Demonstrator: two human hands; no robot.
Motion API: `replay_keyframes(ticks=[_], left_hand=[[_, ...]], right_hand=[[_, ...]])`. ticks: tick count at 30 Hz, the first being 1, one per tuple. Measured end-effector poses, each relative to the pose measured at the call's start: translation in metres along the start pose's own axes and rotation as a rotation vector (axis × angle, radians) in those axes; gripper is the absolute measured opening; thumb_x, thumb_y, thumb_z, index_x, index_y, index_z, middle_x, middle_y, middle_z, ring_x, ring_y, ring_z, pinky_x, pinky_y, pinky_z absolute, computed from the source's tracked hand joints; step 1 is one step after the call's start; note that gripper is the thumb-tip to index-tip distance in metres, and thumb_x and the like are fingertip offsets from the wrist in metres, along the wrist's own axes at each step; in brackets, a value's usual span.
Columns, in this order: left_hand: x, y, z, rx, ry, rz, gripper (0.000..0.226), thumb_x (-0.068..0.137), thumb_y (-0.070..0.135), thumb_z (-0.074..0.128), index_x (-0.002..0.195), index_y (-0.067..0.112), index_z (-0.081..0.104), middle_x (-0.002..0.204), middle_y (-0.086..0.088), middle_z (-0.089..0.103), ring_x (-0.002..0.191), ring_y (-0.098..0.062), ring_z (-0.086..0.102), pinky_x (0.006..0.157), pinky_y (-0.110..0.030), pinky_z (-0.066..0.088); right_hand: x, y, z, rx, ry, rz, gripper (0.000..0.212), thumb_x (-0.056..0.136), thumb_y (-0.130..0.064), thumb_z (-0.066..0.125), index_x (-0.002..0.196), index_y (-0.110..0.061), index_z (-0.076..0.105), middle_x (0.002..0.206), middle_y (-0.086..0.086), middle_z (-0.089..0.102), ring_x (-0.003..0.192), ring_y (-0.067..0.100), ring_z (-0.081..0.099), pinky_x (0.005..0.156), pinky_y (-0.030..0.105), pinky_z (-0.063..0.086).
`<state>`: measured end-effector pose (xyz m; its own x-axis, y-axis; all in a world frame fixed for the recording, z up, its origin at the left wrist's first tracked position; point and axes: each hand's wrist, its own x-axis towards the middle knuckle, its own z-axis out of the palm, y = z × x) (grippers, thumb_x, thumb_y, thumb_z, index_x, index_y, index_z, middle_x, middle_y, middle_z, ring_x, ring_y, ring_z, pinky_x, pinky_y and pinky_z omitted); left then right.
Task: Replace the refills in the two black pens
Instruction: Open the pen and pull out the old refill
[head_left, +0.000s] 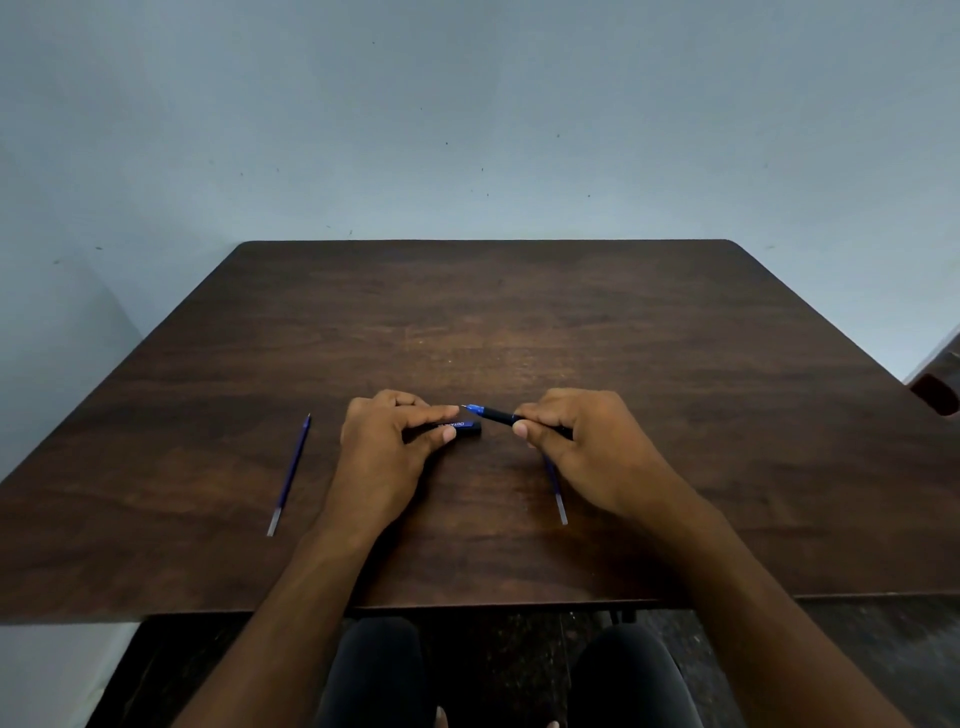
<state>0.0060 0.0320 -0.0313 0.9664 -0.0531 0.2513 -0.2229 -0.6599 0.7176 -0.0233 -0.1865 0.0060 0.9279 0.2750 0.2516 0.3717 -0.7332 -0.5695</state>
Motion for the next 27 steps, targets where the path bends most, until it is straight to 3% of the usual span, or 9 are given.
replay_keyframes(ticks=[3,7,12,16,20,22,25,27], left_hand=[[-0.002,0.0,-0.002,-0.049,0.019,0.012,0.03,0.082,0.027,0.079,0.108,0.042,0.074,0.105,0.019,0.061,0.107,-0.002,0.045,0.081,-0.013,0.037],[-0.007,0.001,-0.007,-0.129,0.077,0.082,0.031,0.08,0.034,0.078,0.101,0.055,0.067,0.105,0.026,0.064,0.109,0.008,0.047,0.086,-0.01,0.035],[-0.008,0.003,-0.009,-0.243,-0.015,0.125,0.044,0.077,0.032,0.081,0.118,0.044,0.069,0.111,0.028,0.067,0.108,-0.002,0.058,0.088,-0.01,0.042],[-0.009,0.003,-0.008,-0.29,-0.026,0.133,0.027,0.08,0.028,0.08,0.103,0.04,0.073,0.103,0.017,0.07,0.1,-0.006,0.063,0.089,-0.025,0.049],[-0.01,0.006,-0.006,-0.231,0.052,0.183,0.019,0.082,0.025,0.079,0.088,0.042,0.072,0.094,0.021,0.067,0.087,-0.004,0.062,0.076,-0.011,0.044],[-0.012,0.011,-0.004,-0.151,0.094,0.229,0.02,0.081,0.024,0.079,0.087,0.042,0.07,0.094,0.029,0.065,0.086,-0.003,0.061,0.075,-0.008,0.042],[-0.013,0.014,-0.002,-0.056,0.145,0.283,0.013,0.081,0.02,0.079,0.087,0.03,0.074,0.078,0.024,0.064,0.087,-0.005,0.059,0.075,-0.006,0.04],[-0.014,0.016,-0.003,-0.02,0.151,0.293,0.01,0.081,0.019,0.079,0.086,0.025,0.074,0.078,0.026,0.06,0.086,-0.004,0.06,0.075,-0.005,0.04]], right_hand=[[0.0,-0.003,0.004,-0.029,0.048,-0.034,0.023,0.098,-0.022,0.061,0.116,-0.013,0.073,0.091,0.0,0.068,0.081,0.01,0.06,0.076,0.029,0.051],[0.001,-0.006,0.009,-0.068,0.114,-0.068,0.021,0.099,-0.02,0.06,0.112,-0.01,0.074,0.088,0.006,0.067,0.081,0.018,0.06,0.075,0.038,0.051],[0.003,-0.008,0.014,-0.099,0.065,-0.103,0.021,0.1,-0.021,0.057,0.111,-0.012,0.072,0.091,0.001,0.064,0.084,0.015,0.056,0.076,0.03,0.048],[0.002,-0.007,0.019,-0.134,0.022,-0.125,0.018,0.101,-0.023,0.053,0.096,-0.016,0.069,0.086,-0.006,0.056,0.082,0.01,0.047,0.069,0.022,0.034],[0.001,-0.004,0.023,-0.126,0.026,-0.139,0.021,0.102,-0.023,0.053,0.091,-0.013,0.067,0.084,-0.003,0.057,0.08,0.011,0.047,0.068,0.023,0.035],[0.0,-0.003,0.023,-0.123,0.028,-0.147,0.021,0.102,-0.022,0.053,0.09,-0.012,0.067,0.083,-0.002,0.056,0.08,0.012,0.047,0.069,0.025,0.038],[0.0,-0.002,0.022,-0.138,0.025,-0.16,0.022,0.103,-0.022,0.052,0.09,-0.011,0.067,0.083,-0.004,0.054,0.081,0.011,0.046,0.068,0.023,0.036],[0.0,-0.003,0.022,-0.146,0.014,-0.161,0.023,0.103,-0.022,0.052,0.092,-0.01,0.068,0.085,-0.003,0.054,0.082,0.012,0.048,0.069,0.022,0.035]])
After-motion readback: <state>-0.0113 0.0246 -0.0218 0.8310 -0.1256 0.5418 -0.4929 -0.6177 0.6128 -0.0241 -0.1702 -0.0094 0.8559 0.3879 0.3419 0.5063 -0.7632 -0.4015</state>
